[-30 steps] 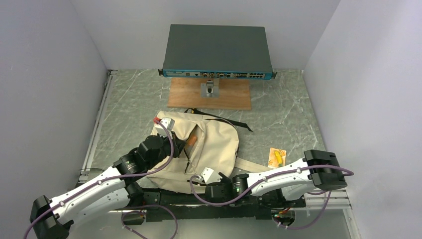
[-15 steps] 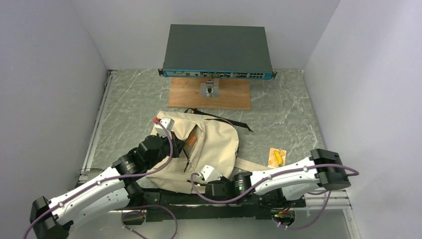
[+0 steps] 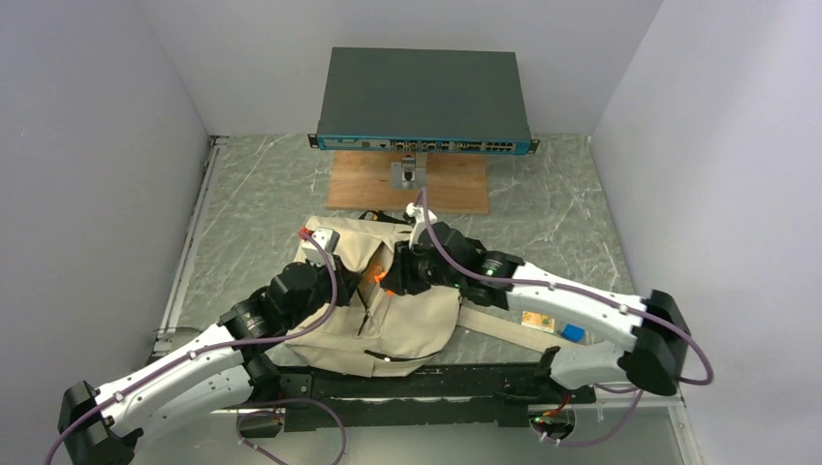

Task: Pack the student bag
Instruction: Place the stationery in the student bag.

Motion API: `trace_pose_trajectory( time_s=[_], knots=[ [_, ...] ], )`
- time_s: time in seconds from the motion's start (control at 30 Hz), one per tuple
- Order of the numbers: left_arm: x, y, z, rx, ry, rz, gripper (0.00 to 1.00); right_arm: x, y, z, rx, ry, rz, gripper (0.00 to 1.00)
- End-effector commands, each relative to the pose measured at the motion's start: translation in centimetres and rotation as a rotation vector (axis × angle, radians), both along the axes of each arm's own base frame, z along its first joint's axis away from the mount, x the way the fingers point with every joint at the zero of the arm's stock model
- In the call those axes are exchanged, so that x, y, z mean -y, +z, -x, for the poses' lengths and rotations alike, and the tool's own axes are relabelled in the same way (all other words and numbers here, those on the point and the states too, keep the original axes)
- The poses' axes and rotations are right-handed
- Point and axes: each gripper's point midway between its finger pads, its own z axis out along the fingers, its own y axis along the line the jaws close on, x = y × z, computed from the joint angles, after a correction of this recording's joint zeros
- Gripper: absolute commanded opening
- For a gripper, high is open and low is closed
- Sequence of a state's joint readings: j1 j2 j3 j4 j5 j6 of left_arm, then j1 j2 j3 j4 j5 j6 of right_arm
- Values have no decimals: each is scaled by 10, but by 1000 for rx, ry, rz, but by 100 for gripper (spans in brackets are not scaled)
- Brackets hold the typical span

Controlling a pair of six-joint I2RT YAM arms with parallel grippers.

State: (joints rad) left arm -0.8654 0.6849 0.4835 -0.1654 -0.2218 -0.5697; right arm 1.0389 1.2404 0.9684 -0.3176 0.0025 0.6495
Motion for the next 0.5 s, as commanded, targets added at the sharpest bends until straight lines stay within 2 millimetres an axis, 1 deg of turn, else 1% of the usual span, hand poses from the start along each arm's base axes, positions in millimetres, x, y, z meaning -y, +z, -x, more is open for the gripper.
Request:
trace_pose_trajectory(
  time_s=[0.0, 0.07, 0.1, 0.13, 0.2, 0.23, 0.3, 0.33, 0.37, 0.4, 0.47],
  knots=[
    [18, 54, 0, 80, -48, 134, 0, -41, 30, -23, -39, -2, -230, 0],
    [19, 56, 0, 86, -52, 132, 0, -47, 27, -35, -41, -32, -242, 0],
    [19, 57, 0, 88, -53, 132, 0, -50, 25, -39, -38, -38, -245, 3],
    [19, 58, 0, 93, -55, 135, 0, -54, 22, -42, -42, -29, -240, 16],
    [18, 62, 0, 104, -55, 142, 0, -60, 23, -46, -48, -3, -220, 42],
    [17, 63, 0, 106, -53, 142, 0, -55, 27, -46, -40, 0, -195, 55],
    [16, 64, 1, 110, -52, 139, 0, -28, 38, -51, 35, -48, -148, 75],
    [15, 64, 1, 112, -50, 139, 0, -13, 45, -53, 61, -70, -140, 82],
    [14, 64, 1, 115, -51, 142, 0, 0, 48, -55, 66, -92, -114, 85],
    [14, 63, 2, 115, -51, 142, 0, 16, 46, -55, 59, -121, -64, 86],
    [15, 61, 2, 110, -56, 132, 0, 56, 40, -58, 75, -236, 51, 87]
  ],
)
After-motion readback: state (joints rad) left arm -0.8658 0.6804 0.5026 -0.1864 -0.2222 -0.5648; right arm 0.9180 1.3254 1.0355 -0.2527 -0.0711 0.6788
